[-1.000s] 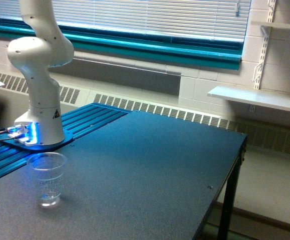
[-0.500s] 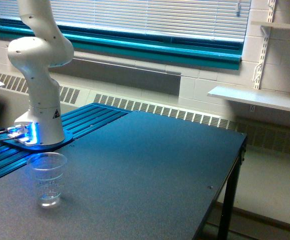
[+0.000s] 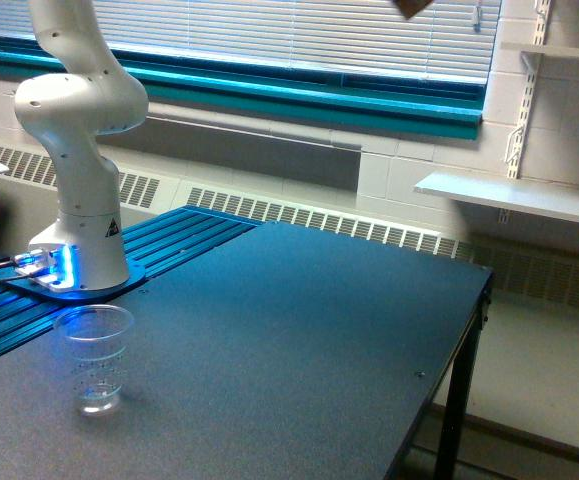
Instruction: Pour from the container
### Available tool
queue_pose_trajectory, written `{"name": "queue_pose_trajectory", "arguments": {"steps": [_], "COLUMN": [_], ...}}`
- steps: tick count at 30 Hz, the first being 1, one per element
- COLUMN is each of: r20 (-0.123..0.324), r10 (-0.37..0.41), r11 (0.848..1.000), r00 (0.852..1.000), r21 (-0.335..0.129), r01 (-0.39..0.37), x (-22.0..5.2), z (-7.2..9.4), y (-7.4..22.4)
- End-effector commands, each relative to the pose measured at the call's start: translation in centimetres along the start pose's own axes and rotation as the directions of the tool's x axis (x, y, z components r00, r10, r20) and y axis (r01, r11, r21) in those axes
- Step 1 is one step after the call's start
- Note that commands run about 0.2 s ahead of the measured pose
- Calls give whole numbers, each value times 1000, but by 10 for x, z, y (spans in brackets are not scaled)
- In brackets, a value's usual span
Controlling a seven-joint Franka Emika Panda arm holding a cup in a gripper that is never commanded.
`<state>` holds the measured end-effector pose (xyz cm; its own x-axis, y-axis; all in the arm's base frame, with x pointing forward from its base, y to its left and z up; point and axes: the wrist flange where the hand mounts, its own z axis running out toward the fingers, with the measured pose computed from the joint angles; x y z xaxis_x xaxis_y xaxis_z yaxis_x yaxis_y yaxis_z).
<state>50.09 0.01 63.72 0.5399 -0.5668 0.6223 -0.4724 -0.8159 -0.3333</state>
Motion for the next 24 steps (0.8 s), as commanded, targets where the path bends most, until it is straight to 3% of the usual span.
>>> {"name": "queue_pose_trajectory", "arguments": {"steps": [1, 12, 19, 24], "r20": [-25, -8, -13, -15], "r10": [40, 95, 158, 211], "r11": [998, 988, 974, 956], "r00": [999, 995, 987, 977], "r21": [-48, -124, -162, -203], "r01": [-41, -96, -158, -210], "x": [6, -21, -32, -34], "z": [-7, -18, -31, -36], "y": [49, 116, 161, 201]}}
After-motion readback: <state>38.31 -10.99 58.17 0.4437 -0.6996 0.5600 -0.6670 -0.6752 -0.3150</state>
